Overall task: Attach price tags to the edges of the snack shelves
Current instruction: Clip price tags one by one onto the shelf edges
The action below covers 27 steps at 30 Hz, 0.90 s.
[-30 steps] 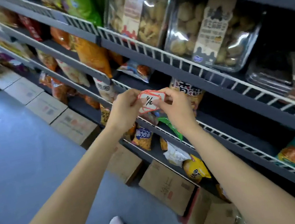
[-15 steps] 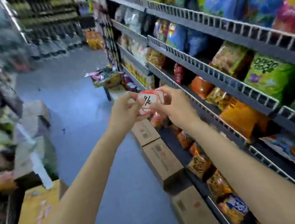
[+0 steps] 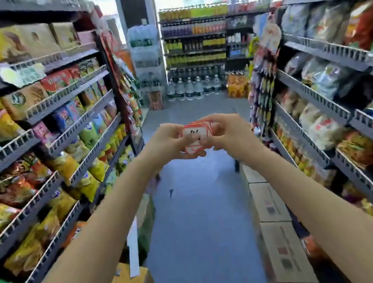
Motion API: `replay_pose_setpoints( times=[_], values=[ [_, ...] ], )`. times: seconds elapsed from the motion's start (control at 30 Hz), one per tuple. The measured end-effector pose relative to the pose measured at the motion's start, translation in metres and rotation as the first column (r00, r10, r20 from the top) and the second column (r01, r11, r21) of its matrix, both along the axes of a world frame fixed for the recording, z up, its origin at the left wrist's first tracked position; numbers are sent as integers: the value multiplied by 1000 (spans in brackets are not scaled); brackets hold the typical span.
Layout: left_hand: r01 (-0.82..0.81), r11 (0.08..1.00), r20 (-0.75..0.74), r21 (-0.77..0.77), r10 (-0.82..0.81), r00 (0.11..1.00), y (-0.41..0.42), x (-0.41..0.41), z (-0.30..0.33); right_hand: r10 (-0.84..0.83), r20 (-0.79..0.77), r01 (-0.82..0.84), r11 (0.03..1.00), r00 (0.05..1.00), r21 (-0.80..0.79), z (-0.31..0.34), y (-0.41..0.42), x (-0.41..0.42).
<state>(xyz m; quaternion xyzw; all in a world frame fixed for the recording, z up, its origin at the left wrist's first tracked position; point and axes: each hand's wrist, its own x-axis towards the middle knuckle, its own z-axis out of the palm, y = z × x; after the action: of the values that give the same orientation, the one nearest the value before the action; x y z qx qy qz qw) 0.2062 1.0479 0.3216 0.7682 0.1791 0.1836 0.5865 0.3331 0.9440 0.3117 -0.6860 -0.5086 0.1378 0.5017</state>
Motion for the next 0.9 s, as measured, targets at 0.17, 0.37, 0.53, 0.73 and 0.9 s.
replay_pose_setpoints(
  times=[0.17, 0.37, 0.53, 0.73, 0.9],
  values=[
    [-267, 963, 144, 28, 260, 955, 93, 48, 22, 131, -75, -128, 991, 989, 44, 35, 119, 68],
    [-506, 862, 252, 25, 484, 838, 199, 103, 36, 251, -59, -243, 962, 966, 121, 53, 254, 114],
    [-561, 821, 230, 105, 529, 817, 312, 143, 45, 310, 6, -307, 938, 951, 162, 61, 373, 158],
    [-623, 773, 296, 116, 572, 765, 445, 192, 63, 360, 45, -361, 908, 932, 210, 85, 519, 213],
    [-714, 686, 335, 137, 646, 686, 534, 228, 89, 454, 71, -455, 850, 888, 265, 109, 628, 252]
  ],
)
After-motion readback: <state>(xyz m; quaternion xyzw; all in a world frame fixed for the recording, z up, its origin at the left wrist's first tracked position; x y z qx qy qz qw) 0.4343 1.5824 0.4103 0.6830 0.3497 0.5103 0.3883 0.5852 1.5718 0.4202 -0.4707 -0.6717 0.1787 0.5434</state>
